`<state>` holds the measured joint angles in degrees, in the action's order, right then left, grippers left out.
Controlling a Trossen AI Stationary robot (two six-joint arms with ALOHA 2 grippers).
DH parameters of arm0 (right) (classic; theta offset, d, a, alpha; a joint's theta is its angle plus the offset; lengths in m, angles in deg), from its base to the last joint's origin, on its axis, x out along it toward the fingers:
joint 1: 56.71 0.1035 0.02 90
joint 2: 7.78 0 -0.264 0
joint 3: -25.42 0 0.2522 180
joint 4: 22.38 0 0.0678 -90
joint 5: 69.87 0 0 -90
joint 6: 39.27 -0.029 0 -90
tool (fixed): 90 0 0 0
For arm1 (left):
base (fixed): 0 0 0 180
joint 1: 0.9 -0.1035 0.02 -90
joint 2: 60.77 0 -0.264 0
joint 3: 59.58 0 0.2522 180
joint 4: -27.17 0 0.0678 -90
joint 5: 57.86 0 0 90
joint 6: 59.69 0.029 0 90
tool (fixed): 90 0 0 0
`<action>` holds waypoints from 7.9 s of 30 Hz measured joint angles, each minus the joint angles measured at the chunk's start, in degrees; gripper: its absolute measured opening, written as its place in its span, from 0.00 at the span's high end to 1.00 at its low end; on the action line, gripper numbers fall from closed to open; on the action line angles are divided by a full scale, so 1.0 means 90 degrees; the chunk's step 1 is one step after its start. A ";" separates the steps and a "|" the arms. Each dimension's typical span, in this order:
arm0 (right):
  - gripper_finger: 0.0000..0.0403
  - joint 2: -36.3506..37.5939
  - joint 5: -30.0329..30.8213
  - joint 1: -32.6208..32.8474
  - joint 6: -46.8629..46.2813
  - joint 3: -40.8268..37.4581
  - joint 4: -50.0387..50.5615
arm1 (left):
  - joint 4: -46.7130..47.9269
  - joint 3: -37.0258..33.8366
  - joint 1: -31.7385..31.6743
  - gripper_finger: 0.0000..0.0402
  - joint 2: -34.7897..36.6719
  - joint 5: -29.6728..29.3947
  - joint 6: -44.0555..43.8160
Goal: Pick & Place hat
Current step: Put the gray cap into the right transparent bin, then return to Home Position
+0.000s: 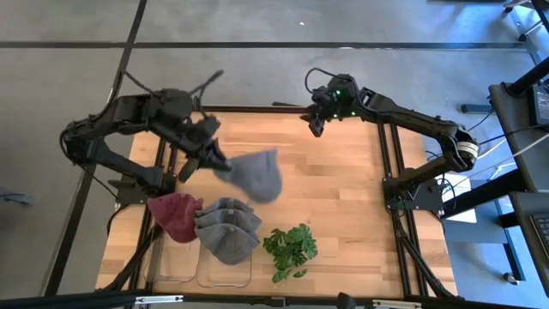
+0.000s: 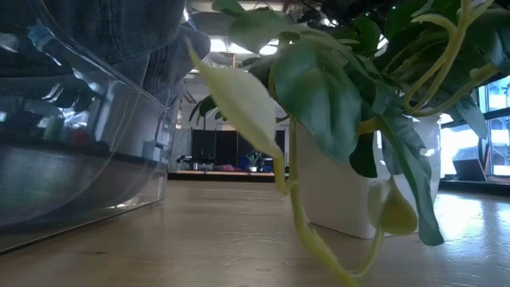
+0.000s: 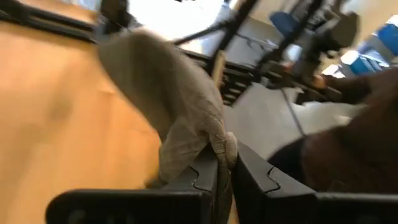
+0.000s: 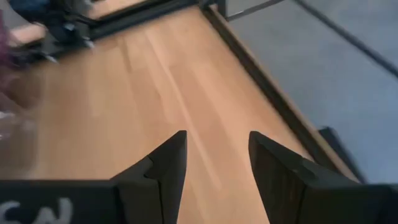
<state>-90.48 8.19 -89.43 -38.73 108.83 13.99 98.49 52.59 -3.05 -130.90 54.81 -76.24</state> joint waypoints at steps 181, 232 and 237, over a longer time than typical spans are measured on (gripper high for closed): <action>0.57 0.0363 -0.0113 0.1534 -0.0851 -0.0586 0.0064 | -0.0558 -0.3109 0.2560 0.62 0.1514 -0.4823 0.0310; 0.57 0.6786 -0.0009 0.1570 -0.2393 -0.7594 -0.5918 | -0.5118 -0.9134 -0.3158 0.62 0.7420 -0.1221 0.0308; 0.57 0.7075 0.0062 0.1570 -0.2402 -0.7669 -0.5931 | -0.5075 -0.9251 -0.3154 0.63 0.7740 -0.1282 0.0238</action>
<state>-26.80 8.75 -75.30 -60.35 39.80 -39.39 52.81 -30.66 -31.44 -61.25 43.27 -74.10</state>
